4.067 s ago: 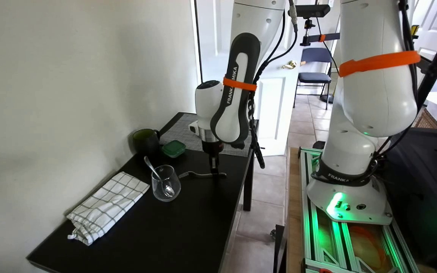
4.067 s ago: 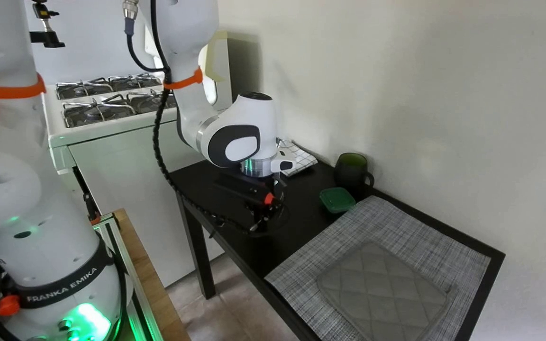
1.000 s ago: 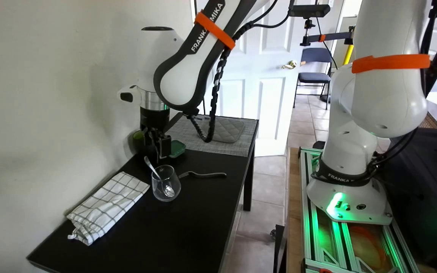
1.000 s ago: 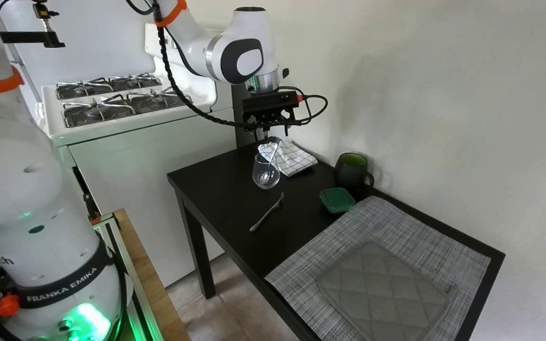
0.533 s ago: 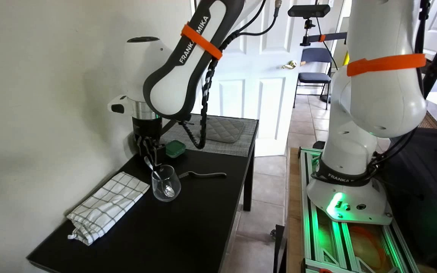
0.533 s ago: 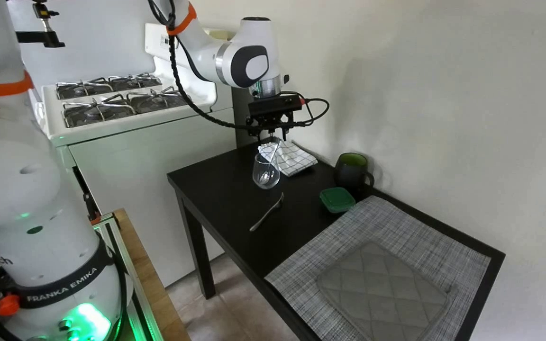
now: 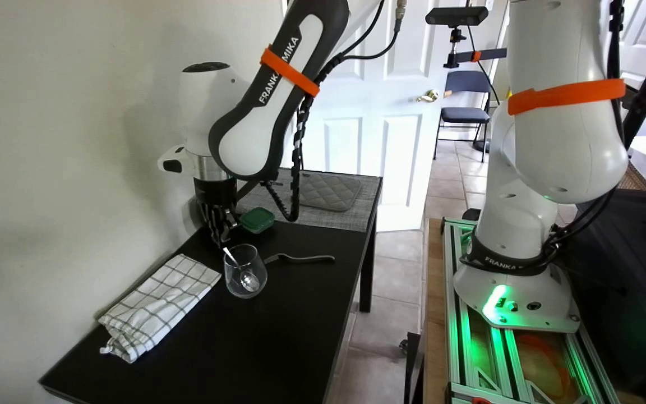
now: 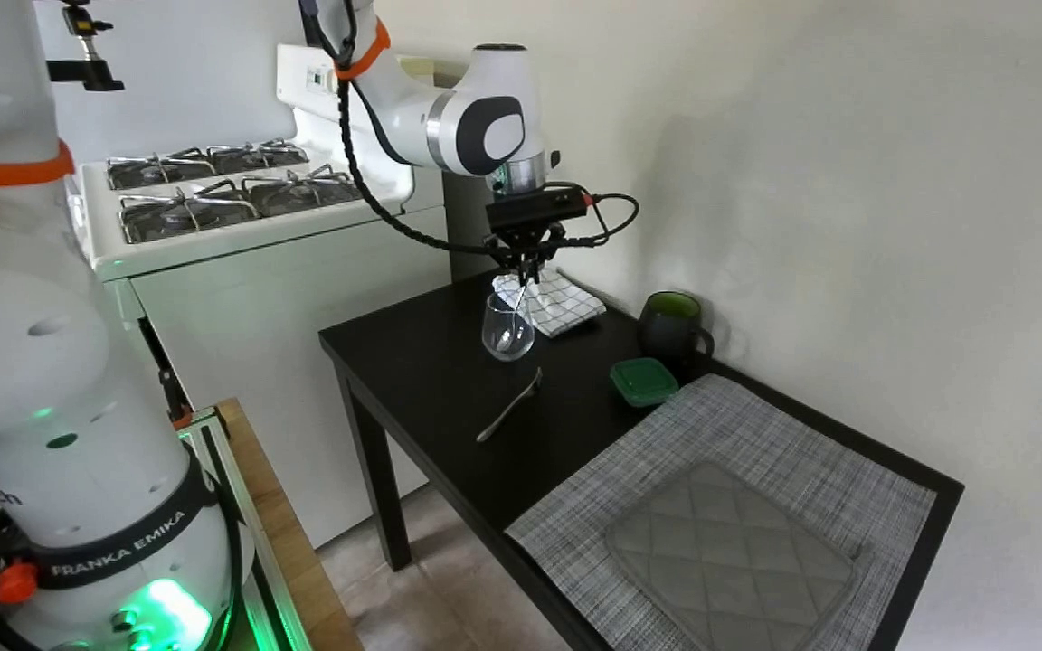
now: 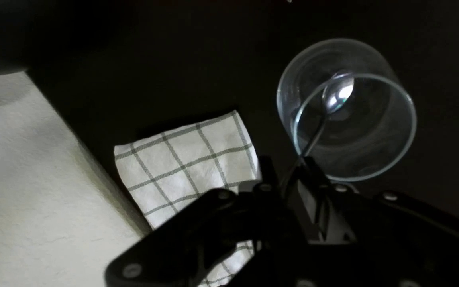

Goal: Remove the folk and then the spoon from the glass cup and put them on the table

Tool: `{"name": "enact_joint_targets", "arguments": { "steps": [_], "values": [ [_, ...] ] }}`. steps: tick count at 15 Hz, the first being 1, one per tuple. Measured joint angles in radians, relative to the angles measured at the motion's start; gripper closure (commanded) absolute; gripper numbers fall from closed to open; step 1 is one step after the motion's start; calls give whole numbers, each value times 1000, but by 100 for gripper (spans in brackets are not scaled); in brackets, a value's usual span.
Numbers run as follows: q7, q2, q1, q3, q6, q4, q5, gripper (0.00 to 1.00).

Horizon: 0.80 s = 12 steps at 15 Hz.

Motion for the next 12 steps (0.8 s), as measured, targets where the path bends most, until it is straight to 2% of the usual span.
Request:
{"name": "enact_joint_targets", "arguments": {
  "steps": [12],
  "values": [
    [0,-3,-11,19,-33,15,1,98]
  ]
}}
